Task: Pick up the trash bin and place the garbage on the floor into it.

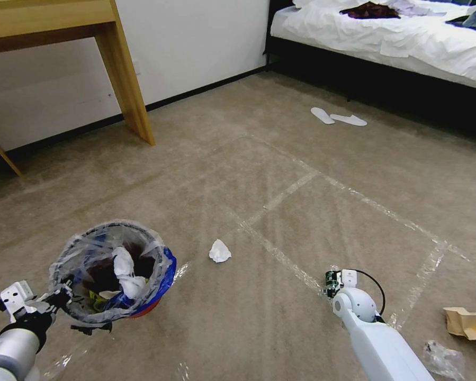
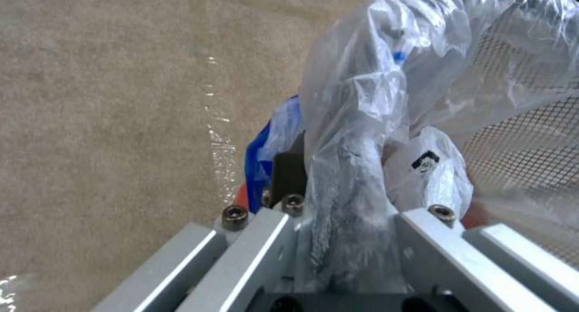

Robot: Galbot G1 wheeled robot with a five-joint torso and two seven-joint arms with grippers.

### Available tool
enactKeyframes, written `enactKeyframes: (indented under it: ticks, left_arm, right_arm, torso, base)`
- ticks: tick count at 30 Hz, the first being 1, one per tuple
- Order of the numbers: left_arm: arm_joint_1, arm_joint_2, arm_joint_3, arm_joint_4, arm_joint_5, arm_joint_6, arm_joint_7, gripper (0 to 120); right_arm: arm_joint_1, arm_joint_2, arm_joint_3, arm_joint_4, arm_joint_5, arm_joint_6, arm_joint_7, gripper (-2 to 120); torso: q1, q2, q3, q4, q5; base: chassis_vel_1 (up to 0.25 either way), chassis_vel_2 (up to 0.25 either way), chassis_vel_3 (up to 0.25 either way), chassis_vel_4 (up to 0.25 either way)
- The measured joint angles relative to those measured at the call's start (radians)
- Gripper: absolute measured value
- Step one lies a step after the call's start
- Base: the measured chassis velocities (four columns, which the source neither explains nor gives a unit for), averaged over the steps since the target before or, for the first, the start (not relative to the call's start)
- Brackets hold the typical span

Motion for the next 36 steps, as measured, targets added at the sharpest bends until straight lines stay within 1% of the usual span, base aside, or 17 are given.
enactKeyframes:
  ticks: [1,7,8,10,13,16,18,19,20,21,23,24,26,27,29,33,36]
  left_arm:
    - [0.000,0.000,0.000,0.000,0.000,0.000,0.000,1]
    - [-0.005,-0.006,0.013,0.002,0.005,0.000,-0.001,1]
    - [-0.005,-0.006,0.013,0.002,0.005,0.000,-0.001,1]
    - [-0.006,-0.006,0.016,0.004,0.007,0.000,-0.001,1]
    - [-0.005,-0.006,0.016,0.004,0.007,0.000,-0.002,1]
    - [-0.006,-0.002,0.015,0.004,0.006,0.000,-0.002,1]
    - [-0.006,-0.002,0.018,0.001,0.006,0.000,-0.003,1]
    - [-0.006,-0.002,0.018,0.001,0.006,0.000,-0.003,1]
    - [-0.007,-0.002,0.022,-0.001,0.005,0.001,-0.003,1]
    - [-0.007,-0.002,0.022,-0.001,0.005,0.001,-0.003,1]
    - [-0.008,-0.002,0.033,-0.003,0.004,0.002,-0.005,1]
    - [-0.008,-0.002,0.033,-0.003,0.004,0.002,-0.005,1]
    - [-0.008,-0.001,0.043,-0.009,0.003,0.004,-0.006,1]
    - [-0.008,-0.001,0.043,-0.009,0.003,0.004,-0.006,1]
    - [-0.010,-0.001,0.054,-0.012,0.003,0.006,-0.006,1]
    - [-0.014,-0.002,0.064,-0.013,0.005,0.009,-0.007,1]
    - [-0.015,-0.001,0.084,-0.013,0.013,0.012,-0.008,1]
  right_arm:
    - [0.000,0.000,0.000,0.000,0.000,0.000,0.000,59]
    - [-0.006,0.001,0.001,0.000,-0.002,0.015,-0.005,33]
    - [-0.006,0.001,0.001,0.000,-0.002,0.015,-0.005,33]
    - [-0.011,0.003,0.005,0.010,0.000,0.024,-0.005,25]
    - [-0.016,0.002,0.010,0.026,0.007,0.027,-0.005,22]
    - [-0.032,-0.005,0.037,0.106,0.050,0.045,-0.007,16]
    - [-0.048,-0.021,0.060,0.221,0.113,0.110,-0.025,14]
    - [-0.048,-0.021,0.060,0.221,0.113,0.110,-0.025,14]
    - [-0.056,-0.035,0.067,0.294,0.126,0.190,-0.059,14]
    - [-0.056,-0.035,0.067,0.294,0.126,0.190,-0.059,14]
    - [-0.065,-0.080,0.066,0.435,0.130,0.349,-0.146,14]
    - [-0.065,-0.080,0.066,0.435,0.130,0.349,-0.146,14]
    - [-0.060,-0.114,0.045,0.532,0.155,0.452,-0.202,14]
    - [-0.060,-0.114,0.045,0.532,0.155,0.452,-0.202,14]
    - [-0.038,-0.151,-0.005,0.634,0.188,0.542,-0.247,14]
    - [-0.005,-0.181,-0.069,0.720,0.221,0.615,-0.282,14]
    - [0.063,-0.236,-0.201,0.823,0.262,0.715,-0.358,14]
  torso:
    - [0.000,0.000,0.000,0.0000,0.0000]
    - [0.000,0.000,0.000,0.0000,-0.0001]
    - [0.000,0.000,0.000,0.0000,-0.0001]
    - [0.000,0.000,0.000,0.0000,0.0001]
    - [0.000,0.000,0.000,0.0000,0.0004]
    - [0.000,0.000,0.000,0.0000,0.0001]
    - [0.000,0.000,0.000,-0.0001,0.0001]
    - [0.000,0.000,0.000,-0.0001,0.0001]
    - [0.000,0.000,0.000,0.0001,0.0001]
    - [0.000,0.000,0.000,0.0001,0.0001]
    - [0.000,0.000,0.000,0.0000,-0.0002]
    - [0.000,0.000,0.000,0.0000,-0.0002]
    - [0.000,0.000,0.000,0.0000,0.0000]
    - [0.000,0.000,0.000,0.0000,0.0000]
    - [0.000,0.000,0.000,0.0000,-0.0002]
    - [0.000,0.000,0.000,0.0002,-0.0001]
    - [0.000,0.000,0.000,0.0000,0.0000]
  base:
    - [0.000,0.000,0.000,0.000]
    - [0.000,0.000,0.000,0.000]
    - [0.000,0.000,0.000,0.000]
    - [0.000,0.000,0.000,0.000]
    - [0.000,0.000,0.000,0.000]
    - [0.000,0.000,0.000,0.000]
    - [0.000,0.000,0.000,0.000]
    - [0.000,0.000,0.000,0.000]
    - [0.000,0.000,0.000,0.000]
    - [0.000,0.000,0.000,0.000]
    - [0.000,0.000,0.000,0.000]
    - [0.000,0.000,0.000,0.000]
    - [0.000,0.000,0.000,0.000]
    - [0.000,0.000,0.000,0.000]
    - [0.000,0.000,0.000,0.000]
    - [0.000,0.000,0.000,0.000]
    - [0.000,0.000,0.000,0.000]
